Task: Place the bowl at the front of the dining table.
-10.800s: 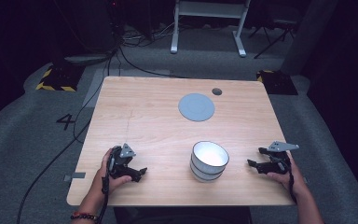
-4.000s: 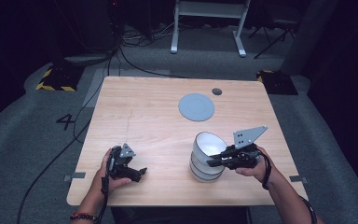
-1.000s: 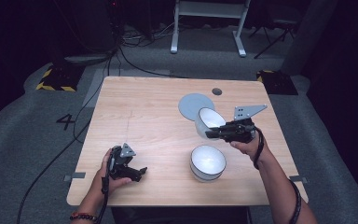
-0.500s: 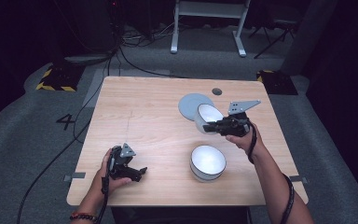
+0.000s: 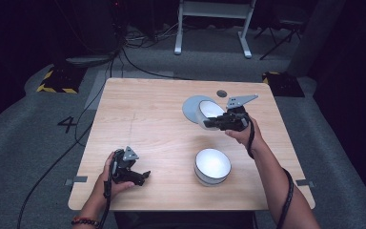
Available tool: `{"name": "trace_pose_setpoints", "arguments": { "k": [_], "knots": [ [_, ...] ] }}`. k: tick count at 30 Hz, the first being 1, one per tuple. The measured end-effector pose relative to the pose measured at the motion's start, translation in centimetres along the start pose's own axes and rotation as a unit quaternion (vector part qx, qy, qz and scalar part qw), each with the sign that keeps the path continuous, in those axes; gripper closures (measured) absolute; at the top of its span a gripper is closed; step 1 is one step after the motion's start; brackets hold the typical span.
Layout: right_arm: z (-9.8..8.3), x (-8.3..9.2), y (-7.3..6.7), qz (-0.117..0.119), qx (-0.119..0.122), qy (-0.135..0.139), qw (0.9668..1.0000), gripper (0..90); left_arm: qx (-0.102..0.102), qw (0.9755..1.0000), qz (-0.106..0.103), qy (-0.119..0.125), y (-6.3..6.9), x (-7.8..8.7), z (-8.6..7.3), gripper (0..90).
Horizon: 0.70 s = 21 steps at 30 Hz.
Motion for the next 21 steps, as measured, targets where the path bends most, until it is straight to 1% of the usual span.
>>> {"name": "trace_pose_setpoints", "arguments": {
  "k": [3,4,10,13,14,17,18,19,21],
  "knots": [
    [0.2,-0.4,0.4,-0.003,0.002,0.001,1.0,83.2,0.0,1.0,0.001,0.0,0.0,0.0,0.0,0.1],
    [0.2,-0.5,0.5,-0.006,-0.002,-0.003,1.0,83.2,0.0,1.0,0.0,0.0,0.0,0.0,0.0,0.1],
    [0.3,-1.1,1.6,-0.012,-0.009,0.002,0.9999,83.2,0.0,1.0,0.001,0.0,0.0,0.0,0.0,0.1],
    [0.4,-1.3,2.0,-0.018,-0.011,0.0,0.9998,83.1,0.0,1.0,0.001,0.0,0.0,0.0,0.0,0.1],
    [0.5,-1.3,2.2,-0.019,-0.017,-0.001,0.9997,83.2,0.001,1.0,0.001,0.001,0.0,0.0,0.0,0.1],
    [0.5,-1.4,2.7,-0.023,-0.018,0.001,0.9996,83.1,0.0,1.0,0.001,0.0,0.0,0.0,0.0,0.1],
    [0.5,-1.4,2.8,-0.025,-0.025,-0.002,0.9994,83.1,0.0,1.0,0.001,0.0,0.0,0.0,0.0,0.1],
    [0.5,-1.5,3.1,-0.03,-0.021,-0.005,0.9993,83.1,0.0,1.0,0.001,0.0,0.0,0.0,0.0,0.1],
    [0.5,-1.6,3.4,-0.035,-0.026,-0.008,0.999,83.2,0.0,1.0,0.001,0.0,0.0,0.0,0.0,0.1]
  ]
}}
Point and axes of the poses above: each handheld gripper's, and its own axes: x roughly backward along the jaws, z roughly out of its top, y roughly to its right, the point moved 5 cm from there along -x, roughly forward along the jaws, and after that the axes turned 11 degrees about -y, right-handed, at the moved point
